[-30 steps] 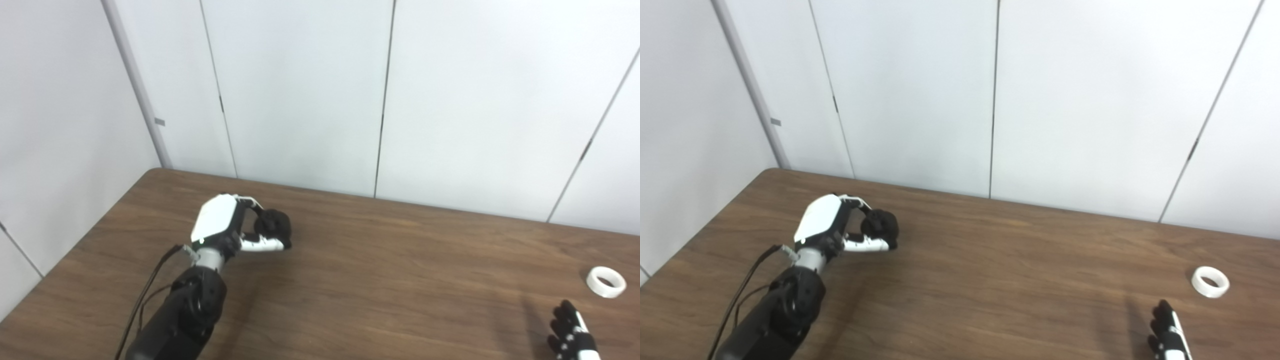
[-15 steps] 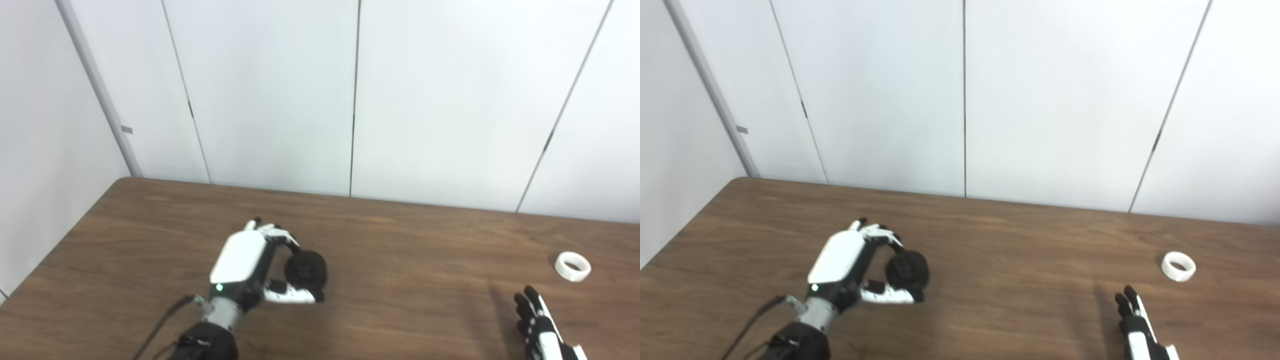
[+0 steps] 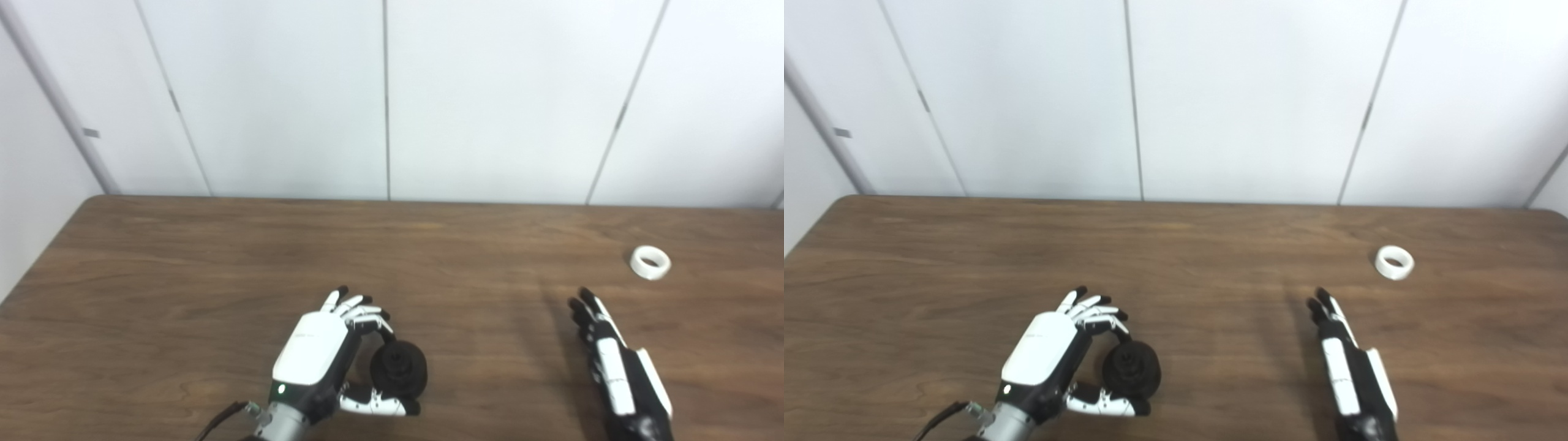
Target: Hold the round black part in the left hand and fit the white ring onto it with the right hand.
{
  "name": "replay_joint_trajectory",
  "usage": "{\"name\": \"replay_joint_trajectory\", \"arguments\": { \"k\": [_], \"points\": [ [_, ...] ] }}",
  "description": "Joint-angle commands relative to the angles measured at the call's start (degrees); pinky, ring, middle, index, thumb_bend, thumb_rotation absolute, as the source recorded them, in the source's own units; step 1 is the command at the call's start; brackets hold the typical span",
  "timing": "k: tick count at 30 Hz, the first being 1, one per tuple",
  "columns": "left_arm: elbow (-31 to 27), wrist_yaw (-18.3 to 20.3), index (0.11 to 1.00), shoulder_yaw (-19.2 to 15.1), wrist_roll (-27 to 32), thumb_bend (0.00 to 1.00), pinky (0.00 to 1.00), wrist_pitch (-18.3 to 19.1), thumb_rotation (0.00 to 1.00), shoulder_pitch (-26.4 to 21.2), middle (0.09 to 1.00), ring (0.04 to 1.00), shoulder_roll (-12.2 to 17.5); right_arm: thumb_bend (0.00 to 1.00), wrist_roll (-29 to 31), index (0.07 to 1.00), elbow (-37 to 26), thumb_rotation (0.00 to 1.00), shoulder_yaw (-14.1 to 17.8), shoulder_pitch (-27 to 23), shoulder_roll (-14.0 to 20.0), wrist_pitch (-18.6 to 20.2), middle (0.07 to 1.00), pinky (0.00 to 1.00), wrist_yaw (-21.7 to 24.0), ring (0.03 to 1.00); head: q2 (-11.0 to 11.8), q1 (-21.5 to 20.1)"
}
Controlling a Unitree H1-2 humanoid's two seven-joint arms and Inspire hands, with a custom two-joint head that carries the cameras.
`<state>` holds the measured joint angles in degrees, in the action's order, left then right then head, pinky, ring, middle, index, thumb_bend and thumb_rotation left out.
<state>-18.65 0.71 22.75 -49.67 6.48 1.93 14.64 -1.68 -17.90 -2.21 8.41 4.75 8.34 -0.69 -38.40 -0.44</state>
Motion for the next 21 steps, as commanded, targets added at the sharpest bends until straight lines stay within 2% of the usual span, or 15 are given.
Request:
{"name": "replay_joint_trajectory", "arguments": {
  "k": [1, 5, 11, 21],
  "points": [
    [-1.1, -0.7, 0.482, 0.0, -1.5, 0.53, 1.0, -2.0, 0.06, -0.3, 0.771, 0.888, -0.3, 0.54, -0.5, 0.947, -3.1, 1.0, -0.3, 0.5, -2.6, -0.3, 0.932, 1.0, -0.8, 0.953, -0.3, -0.3],
    [0.5, -1.7, 0.482, 0.5, -2.8, 0.53, 1.0, -3.8, 0.06, 1.1, 0.767, 0.883, -0.8, 0.55, -1.2, 0.938, -4.2, 1.0, -1.0, 0.5, -2.7, 1.0, 0.927, 1.0, -1.5, 0.946, -1.1, -1.2],
    [5.8, -6.1, 0.483, 1.0, -5.5, 0.53, 1.0, -8.2, 0.06, 2.2, 0.76, 0.867, -0.6, 0.57, -1.4, 0.931, -5.6, 1.0, -1.6, 0.6, -3.2, 2.3, 0.914, 1.0, -2.3, 0.937, -2.0, -2.1],
    [11.1, -11.5, 0.483, 0.9, -7.6, 0.53, 1.0, -10.8, 0.06, 2.9, 0.763, 0.865, -0.7, 0.58, -0.8, 0.937, -5.8, 1.0, -1.2, 0.6, -2.5, 2.5, 0.913, 1.0, -2.2, 0.949, -3.1, -3.0]
  ]
}}
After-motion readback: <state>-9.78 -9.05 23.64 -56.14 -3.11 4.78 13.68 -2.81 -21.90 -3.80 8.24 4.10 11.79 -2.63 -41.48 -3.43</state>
